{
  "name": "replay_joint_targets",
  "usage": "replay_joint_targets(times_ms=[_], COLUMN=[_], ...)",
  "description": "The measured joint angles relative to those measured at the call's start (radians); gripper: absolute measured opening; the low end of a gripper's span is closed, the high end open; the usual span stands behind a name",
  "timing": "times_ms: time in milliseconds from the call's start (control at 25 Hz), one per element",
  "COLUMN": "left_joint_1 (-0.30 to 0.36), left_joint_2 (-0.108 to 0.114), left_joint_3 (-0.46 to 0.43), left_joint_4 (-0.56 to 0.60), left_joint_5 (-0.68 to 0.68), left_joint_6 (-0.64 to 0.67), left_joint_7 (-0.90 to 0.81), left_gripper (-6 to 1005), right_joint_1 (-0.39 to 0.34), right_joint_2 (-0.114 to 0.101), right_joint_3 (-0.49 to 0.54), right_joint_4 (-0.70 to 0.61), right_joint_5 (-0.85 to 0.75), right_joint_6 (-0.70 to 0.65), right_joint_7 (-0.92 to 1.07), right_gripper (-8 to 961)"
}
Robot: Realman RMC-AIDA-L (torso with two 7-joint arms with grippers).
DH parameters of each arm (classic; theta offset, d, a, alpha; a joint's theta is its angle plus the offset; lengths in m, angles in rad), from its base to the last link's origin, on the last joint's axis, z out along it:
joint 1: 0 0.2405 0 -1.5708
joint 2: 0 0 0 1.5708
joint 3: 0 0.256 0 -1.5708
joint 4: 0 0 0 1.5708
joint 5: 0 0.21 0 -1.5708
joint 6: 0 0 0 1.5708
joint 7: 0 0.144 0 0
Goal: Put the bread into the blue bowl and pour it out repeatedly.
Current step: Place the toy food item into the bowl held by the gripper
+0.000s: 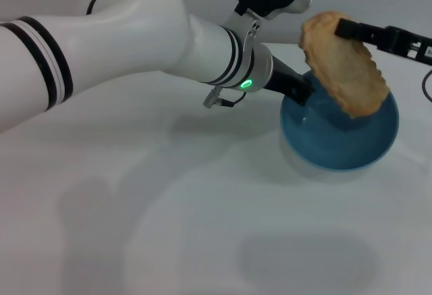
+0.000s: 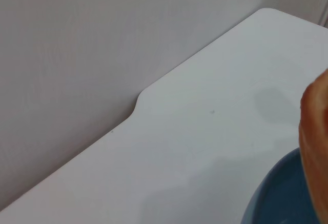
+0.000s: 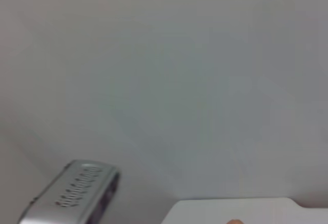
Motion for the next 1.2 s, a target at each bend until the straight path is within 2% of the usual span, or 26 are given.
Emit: replay_joint_targets(times_ms=[240, 400, 640, 840, 1040, 1200], left_joint_1=[0.009, 0.01, 0.006, 0.003, 0.008, 0.013], left_joint_2=[0.001, 0.0, 0.003, 0.004, 0.002, 0.005], left_joint_3=[0.0, 0.0, 0.013, 0.012, 0.015, 0.015], left_joint_4=[-0.002, -0.002, 0.0, -0.008, -0.01, -0.018], left_joint_5=[0.0, 0.0, 0.001, 0.006, 0.007, 0.009], left_joint_6=[-0.005, -0.008, -0.009, -0.017, -0.03, -0.049], left_joint_7=[0.0, 0.0, 0.001, 0.001, 0.001, 0.003], left_gripper=[0, -1, -1, 0, 0, -1], right_joint_1=[-0.036, -0.029, -0.024, -0.038, -0.046, -0.094], right_joint_2=[-0.001, -0.001, 0.0, -0.005, -0.004, -0.005], right_joint_3=[0.002, -0.025, -0.054, -0.046, -0.046, -0.038], right_joint_4=[0.017, 0.037, 0.043, 0.036, 0.025, -0.058], right_joint_5=[0.002, -0.006, -0.011, -0.008, -0.008, 0.024], right_joint_6=[0.023, 0.033, 0.069, 0.074, 0.065, 0.052], right_joint_7=[0.018, 0.006, 0.005, 0.004, 0.004, -0.024], right_gripper=[131, 131, 185, 395, 434, 435])
